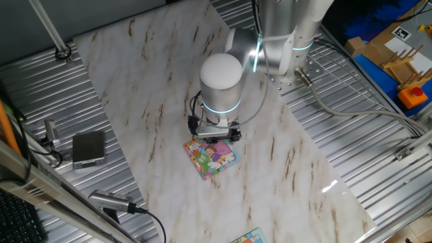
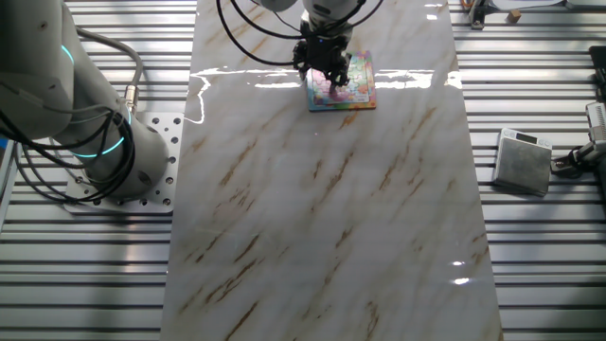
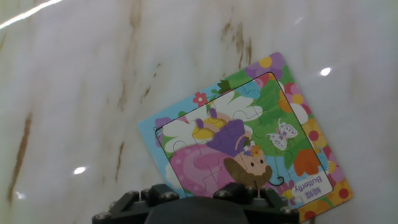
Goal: Assemble one piece of a puzzle
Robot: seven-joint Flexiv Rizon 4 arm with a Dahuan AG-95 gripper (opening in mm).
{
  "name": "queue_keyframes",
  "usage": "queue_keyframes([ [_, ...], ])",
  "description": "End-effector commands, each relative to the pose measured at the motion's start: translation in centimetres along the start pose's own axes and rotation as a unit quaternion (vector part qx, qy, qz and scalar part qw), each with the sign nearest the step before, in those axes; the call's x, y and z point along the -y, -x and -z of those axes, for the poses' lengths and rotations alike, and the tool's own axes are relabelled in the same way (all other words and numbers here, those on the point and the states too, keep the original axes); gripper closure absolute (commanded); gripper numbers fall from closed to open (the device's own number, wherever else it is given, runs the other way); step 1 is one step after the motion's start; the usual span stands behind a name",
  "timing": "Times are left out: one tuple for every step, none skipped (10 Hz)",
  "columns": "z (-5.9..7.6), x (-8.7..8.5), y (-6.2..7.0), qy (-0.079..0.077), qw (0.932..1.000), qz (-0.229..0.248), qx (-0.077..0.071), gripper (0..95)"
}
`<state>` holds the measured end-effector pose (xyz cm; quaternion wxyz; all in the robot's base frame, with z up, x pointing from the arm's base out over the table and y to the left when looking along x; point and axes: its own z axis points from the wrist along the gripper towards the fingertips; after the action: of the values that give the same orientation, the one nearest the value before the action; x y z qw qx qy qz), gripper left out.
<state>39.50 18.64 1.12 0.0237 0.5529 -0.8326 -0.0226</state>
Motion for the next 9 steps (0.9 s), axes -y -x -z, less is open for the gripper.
queue_keyframes([
  [0.8,0.5,0.1,0.006,1.0,0.001,-0.003,38.0],
  [0.9,0.9,0.0,0.006,1.0,0.002,-0.004,38.0],
  [1.0,1.3,-0.1,0.007,1.0,0.003,-0.002,38.0],
  [1.1,1.7,-0.2,0.007,1.0,0.003,-0.002,38.0],
  [1.3,2.3,-0.4,0.008,1.0,0.005,-0.003,57.0],
  [1.3,2.8,-0.5,0.009,0.9999,0.007,-0.003,57.0],
  [1.4,3.0,-0.5,0.008,0.9999,0.009,-0.004,57.0],
  [1.5,3.1,-0.5,0.007,0.9999,0.008,-0.004,57.0],
  [1.5,3.1,-0.4,0.005,1.0,0.003,-0.004,57.0],
])
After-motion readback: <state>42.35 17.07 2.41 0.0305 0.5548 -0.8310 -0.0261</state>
